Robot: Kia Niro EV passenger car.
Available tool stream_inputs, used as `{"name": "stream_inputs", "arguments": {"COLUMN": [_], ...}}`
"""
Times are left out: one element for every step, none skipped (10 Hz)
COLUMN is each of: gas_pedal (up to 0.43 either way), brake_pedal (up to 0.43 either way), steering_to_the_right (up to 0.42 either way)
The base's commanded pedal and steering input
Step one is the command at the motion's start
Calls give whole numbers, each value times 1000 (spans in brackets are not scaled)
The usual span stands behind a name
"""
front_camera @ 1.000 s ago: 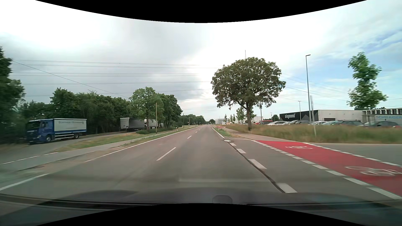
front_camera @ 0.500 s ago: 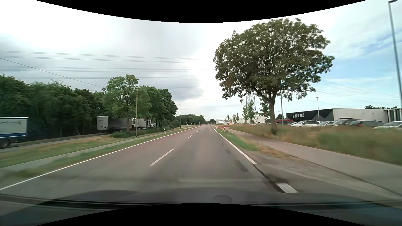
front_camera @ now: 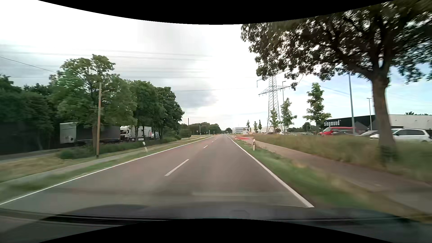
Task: Follow the waypoints while adhering to traffic rules and regulations
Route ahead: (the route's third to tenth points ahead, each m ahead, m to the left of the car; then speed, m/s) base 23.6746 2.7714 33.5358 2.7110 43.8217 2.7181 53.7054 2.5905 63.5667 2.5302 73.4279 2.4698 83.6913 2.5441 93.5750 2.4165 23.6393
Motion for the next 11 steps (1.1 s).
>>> {"name": "stream_inputs", "arguments": {"gas_pedal": [177,177,177,177,177,177,177,177,177,177,177], "brake_pedal": [0,0,0,0,0,0,0,0,0,0,0], "steering_to_the_right": [-3,-3,-2,-2,-2,-2,-2,-2,-1,-1,-1]}}
